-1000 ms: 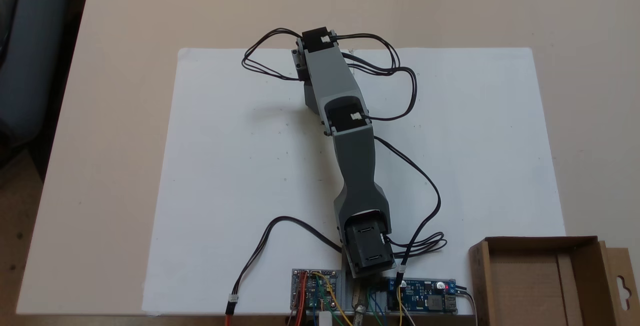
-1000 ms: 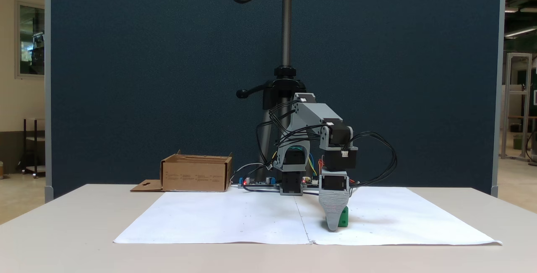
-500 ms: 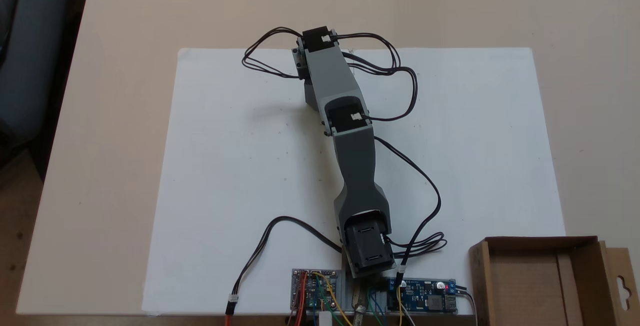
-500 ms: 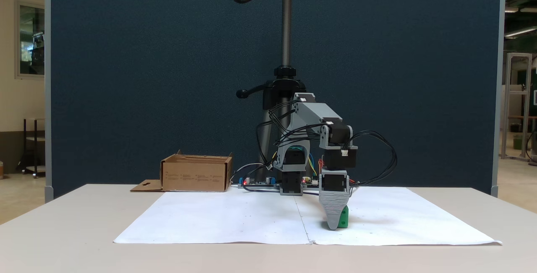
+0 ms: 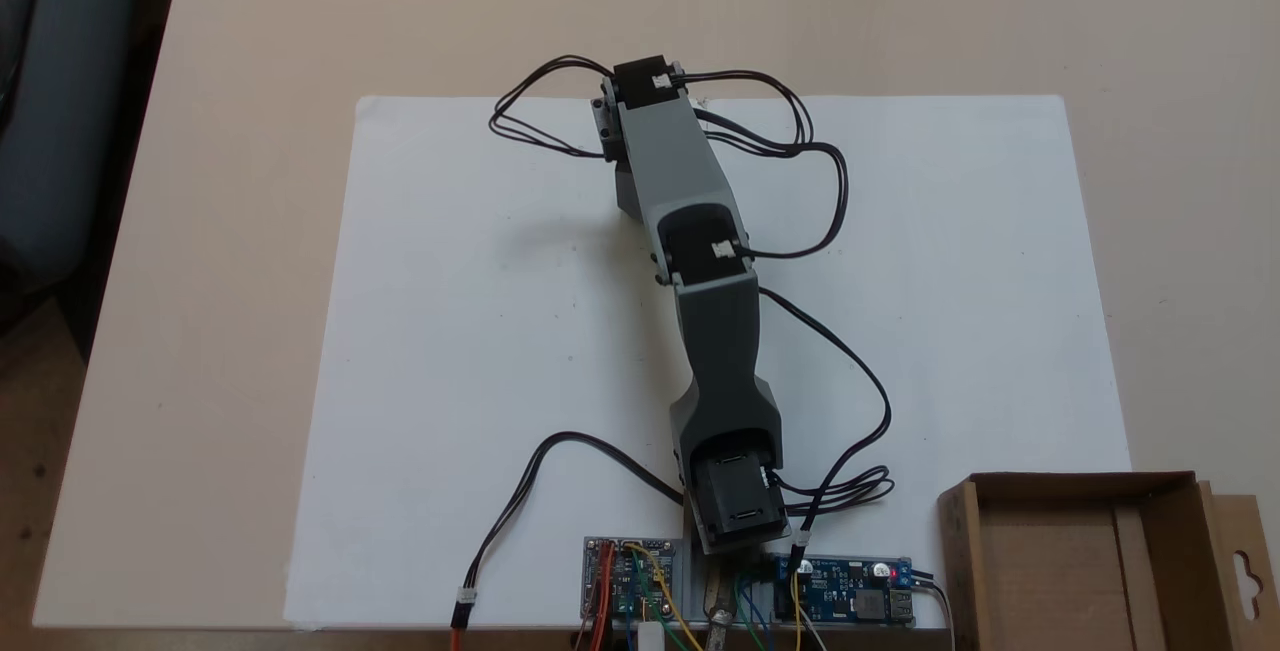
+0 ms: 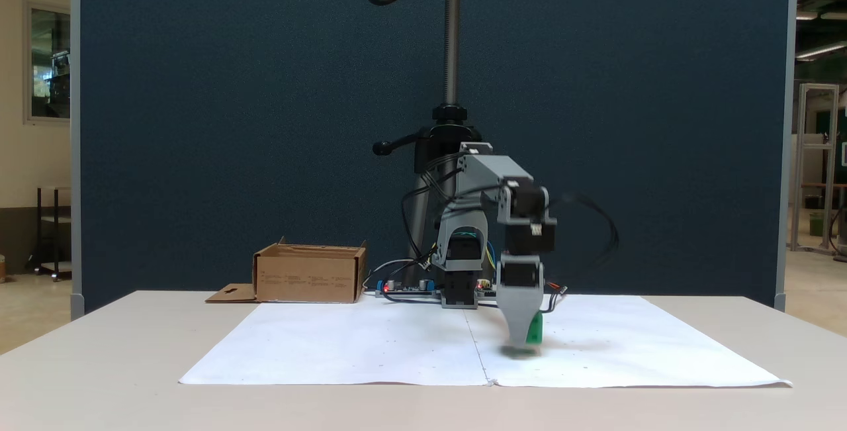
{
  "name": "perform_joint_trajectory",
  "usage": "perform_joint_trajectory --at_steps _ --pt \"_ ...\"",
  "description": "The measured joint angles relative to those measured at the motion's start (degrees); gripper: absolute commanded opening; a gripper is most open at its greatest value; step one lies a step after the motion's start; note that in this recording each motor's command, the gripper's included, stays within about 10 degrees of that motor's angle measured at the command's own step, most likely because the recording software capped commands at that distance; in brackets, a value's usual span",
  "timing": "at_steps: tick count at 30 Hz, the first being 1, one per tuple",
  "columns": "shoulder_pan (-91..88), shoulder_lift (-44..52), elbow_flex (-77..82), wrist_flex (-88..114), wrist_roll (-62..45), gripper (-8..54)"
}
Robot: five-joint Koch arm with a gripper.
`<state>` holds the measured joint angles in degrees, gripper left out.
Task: Grasp a green dice and put it in the bin.
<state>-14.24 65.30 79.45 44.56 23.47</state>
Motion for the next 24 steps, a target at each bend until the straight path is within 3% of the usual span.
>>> perform_joint_trajectory --at_steps 9,19,24 --pt "4.04 13.80 -0.09 10.55 -2.37 11.5" --pt "22.94 18.19 -18.37 23.99 -16.61 11.5" --pt "42.01 18.63 -29.00 33.22 -24.08 11.5"
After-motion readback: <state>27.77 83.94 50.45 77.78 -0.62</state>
